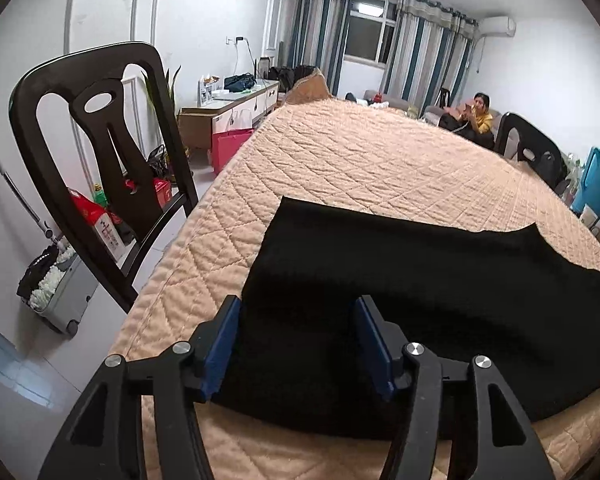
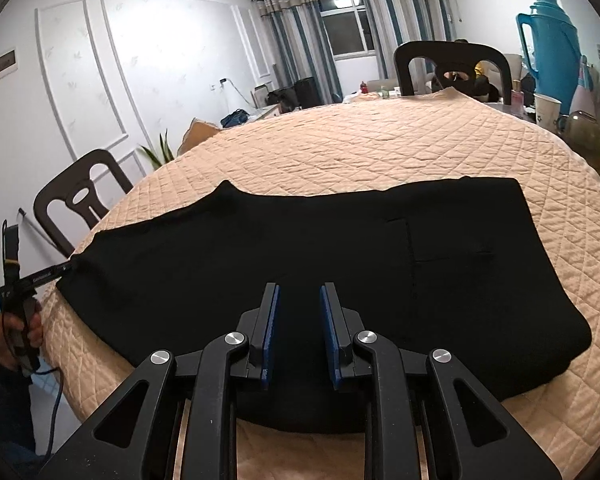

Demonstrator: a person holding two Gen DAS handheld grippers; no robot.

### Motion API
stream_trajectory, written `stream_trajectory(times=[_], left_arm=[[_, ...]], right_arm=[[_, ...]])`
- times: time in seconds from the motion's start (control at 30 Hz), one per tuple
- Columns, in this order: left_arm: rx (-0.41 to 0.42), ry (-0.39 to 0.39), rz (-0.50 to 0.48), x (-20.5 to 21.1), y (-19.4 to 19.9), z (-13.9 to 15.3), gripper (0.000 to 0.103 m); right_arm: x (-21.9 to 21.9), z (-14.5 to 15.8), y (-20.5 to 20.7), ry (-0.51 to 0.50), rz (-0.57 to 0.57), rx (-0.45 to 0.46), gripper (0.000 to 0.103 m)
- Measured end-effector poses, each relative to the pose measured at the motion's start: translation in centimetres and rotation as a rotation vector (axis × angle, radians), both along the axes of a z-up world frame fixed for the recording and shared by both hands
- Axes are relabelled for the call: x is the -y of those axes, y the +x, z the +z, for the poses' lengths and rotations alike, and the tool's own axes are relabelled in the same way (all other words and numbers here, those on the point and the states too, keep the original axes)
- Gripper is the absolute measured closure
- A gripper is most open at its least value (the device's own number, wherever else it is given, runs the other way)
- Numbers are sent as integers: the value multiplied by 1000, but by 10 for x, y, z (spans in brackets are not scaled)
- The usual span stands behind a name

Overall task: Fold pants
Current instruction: 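Grasp the black pants edge with the left gripper while the right gripper grasps it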

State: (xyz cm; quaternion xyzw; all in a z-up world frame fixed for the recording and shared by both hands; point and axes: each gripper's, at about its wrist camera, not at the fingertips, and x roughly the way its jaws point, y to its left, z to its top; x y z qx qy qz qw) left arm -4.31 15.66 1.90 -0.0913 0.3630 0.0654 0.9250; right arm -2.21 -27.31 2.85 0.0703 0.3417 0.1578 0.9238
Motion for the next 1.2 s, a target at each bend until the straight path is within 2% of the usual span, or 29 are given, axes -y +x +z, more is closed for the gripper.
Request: stream_trajectory(times=[0.37,0.43,0.53,0.6,0.63,0.67,0.7,0.77,0.8,0.93,1.03,1.13,1.17,1.2], left_arm=[[-45,79,-26,12,10,-1,38],[-47,92,-39,14,10,0,43],[-44,101,-68,19,11,2,56],[-35,118,-80,23,11,4,73],[-34,122,-82,24,12,5,78],[-32,108,-88,23,12,6,88],[-30,76,-97,21,13,9,94],[-19,-25,-129,16,12,14,99],[-5,-76,-150,15,10,18,99],[47,-185,-232,27,6,35,100],[91,-160,-262,41,4,50,100],[129,-128,-195,29,4,60,98],[129,-118,-171,20,5,60,90],[119,-107,-155,14,5,57,66]], right_arm=[[-7,-4,3,7,26,-21,82],[-8,-5,3,9,27,-25,82],[-7,-5,4,16,26,-28,82],[-7,-5,4,24,24,-28,82],[-7,-5,3,28,22,-28,82],[-6,-4,3,33,22,-28,82],[-6,-4,3,34,23,-27,82],[-6,-4,2,39,24,-24,82],[-6,-4,1,42,24,-23,82],[-4,-6,-1,58,27,-21,82],[-3,-6,-2,71,26,-20,82],[0,-7,-4,86,23,-13,82],[2,-7,-5,92,24,-12,82],[2,-8,-5,96,24,-13,82]])
